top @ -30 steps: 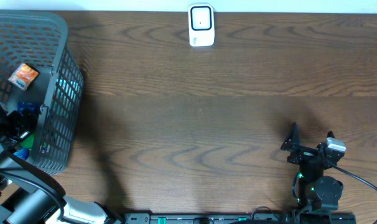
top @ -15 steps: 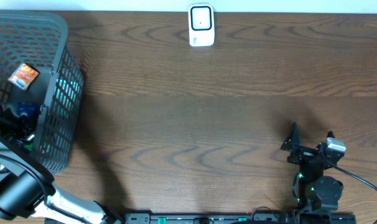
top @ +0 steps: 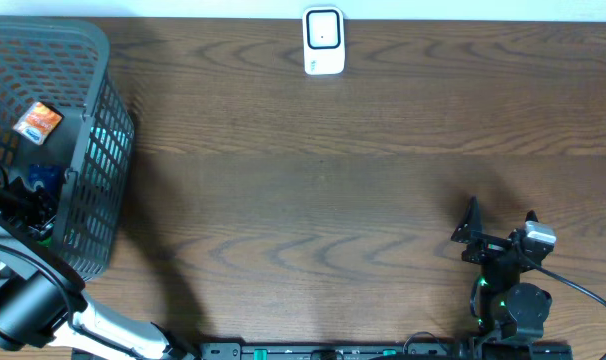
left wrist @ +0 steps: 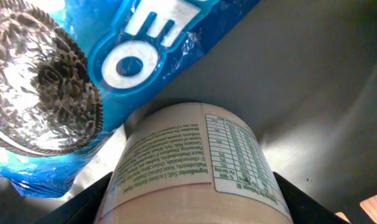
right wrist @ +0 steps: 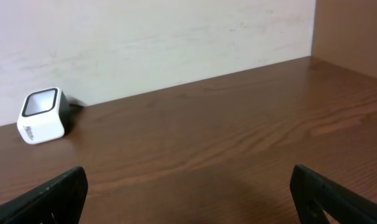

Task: Scan the item barcode
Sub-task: 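Lower the left gripper into the basket and grasp the Knorr jar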

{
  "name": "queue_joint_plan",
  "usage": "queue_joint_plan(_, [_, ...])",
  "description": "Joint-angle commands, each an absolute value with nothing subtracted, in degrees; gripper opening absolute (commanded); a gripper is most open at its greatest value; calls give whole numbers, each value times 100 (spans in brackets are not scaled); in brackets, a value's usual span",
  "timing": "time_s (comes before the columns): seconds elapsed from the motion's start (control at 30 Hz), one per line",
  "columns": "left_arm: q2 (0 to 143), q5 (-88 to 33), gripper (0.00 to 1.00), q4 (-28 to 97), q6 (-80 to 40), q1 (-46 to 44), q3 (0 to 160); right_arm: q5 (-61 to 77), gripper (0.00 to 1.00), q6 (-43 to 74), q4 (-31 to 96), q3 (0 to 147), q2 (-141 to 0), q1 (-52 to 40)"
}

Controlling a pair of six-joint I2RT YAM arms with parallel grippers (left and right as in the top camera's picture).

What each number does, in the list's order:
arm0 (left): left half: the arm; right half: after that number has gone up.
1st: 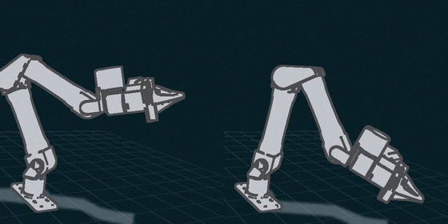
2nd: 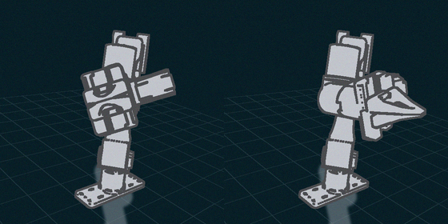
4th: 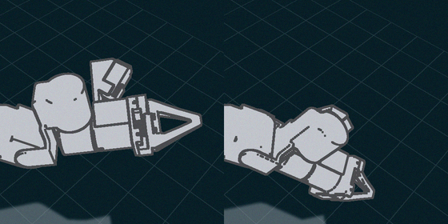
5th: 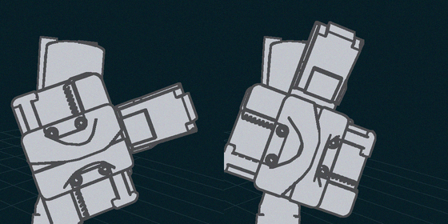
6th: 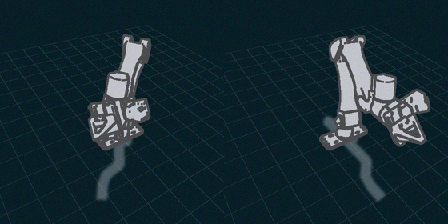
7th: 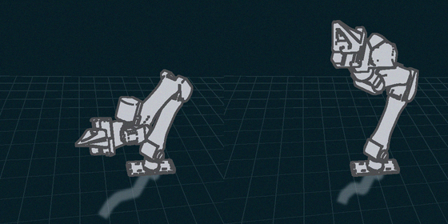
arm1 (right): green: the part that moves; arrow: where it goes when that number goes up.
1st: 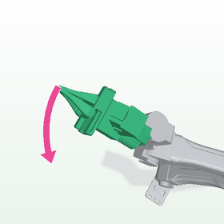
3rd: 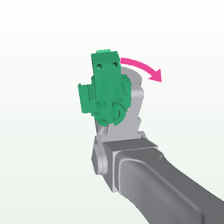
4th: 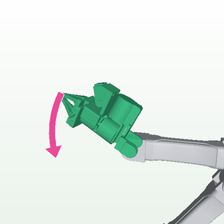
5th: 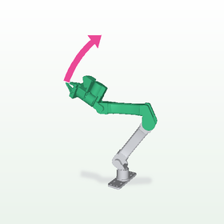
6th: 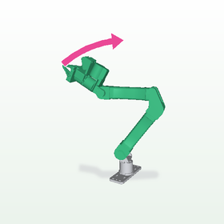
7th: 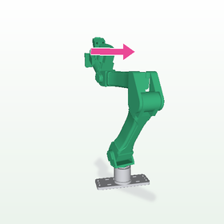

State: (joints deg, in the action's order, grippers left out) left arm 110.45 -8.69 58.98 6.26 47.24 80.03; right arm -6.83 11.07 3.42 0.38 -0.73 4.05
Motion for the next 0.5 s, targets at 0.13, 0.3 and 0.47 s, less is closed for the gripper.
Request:
queue_joint_plan(0.13, [10342,-856,57,5994,150,4744,8488,-650,99,1044,366,32,-75,370])
queue_joint_plan(0.3, [9640,-858,57,5946,-259,4716,8932,-650,99,1044,366,32,-75,370])
queue_joint_plan(0.47, [8567,-860,57,5478,-792,4491,9063,-650,99,1044,366,32,-75,370])
